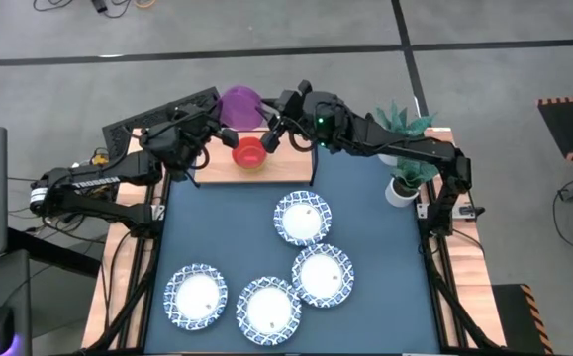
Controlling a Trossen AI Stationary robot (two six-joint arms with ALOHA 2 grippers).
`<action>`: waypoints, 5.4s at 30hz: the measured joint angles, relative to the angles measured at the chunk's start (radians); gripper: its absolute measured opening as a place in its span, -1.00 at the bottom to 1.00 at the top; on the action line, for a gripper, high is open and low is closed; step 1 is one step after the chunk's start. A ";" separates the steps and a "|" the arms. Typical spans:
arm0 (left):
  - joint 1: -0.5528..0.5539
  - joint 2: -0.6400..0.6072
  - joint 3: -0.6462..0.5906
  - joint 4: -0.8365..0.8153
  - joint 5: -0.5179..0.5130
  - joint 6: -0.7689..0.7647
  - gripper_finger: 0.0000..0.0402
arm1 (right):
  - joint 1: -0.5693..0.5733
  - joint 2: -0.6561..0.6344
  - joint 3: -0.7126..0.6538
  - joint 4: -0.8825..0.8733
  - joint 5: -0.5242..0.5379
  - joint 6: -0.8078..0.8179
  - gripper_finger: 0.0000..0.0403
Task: Place and stack bowls onto a shelf
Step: Stack the purple bowl on top of the orange bowl on the shelf
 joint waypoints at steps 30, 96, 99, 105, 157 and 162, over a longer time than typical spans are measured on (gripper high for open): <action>-0.001 0.000 -0.001 -0.028 0.254 0.072 -0.11 | -0.028 0.004 0.000 -0.102 0.033 0.060 -0.89; 0.001 -0.217 0.122 -0.234 -0.017 0.212 0.27 | -0.265 0.477 0.257 -0.469 -0.416 0.409 -0.89; 0.001 -0.217 0.122 -0.234 -0.017 0.208 0.27 | -0.265 0.477 0.257 -0.468 -0.416 0.409 -0.89; 0.001 -0.217 0.122 -0.234 -0.016 0.194 0.27 | -0.270 0.477 0.257 -0.457 -0.416 0.412 -0.89; 0.001 -0.217 0.121 -0.435 -0.045 -0.016 0.27 | -0.219 0.446 0.153 -0.616 -0.281 0.341 -0.92; 0.001 -0.217 0.121 -0.449 -0.045 -0.047 0.27 | -0.207 0.466 0.155 -0.583 -0.286 0.348 -0.92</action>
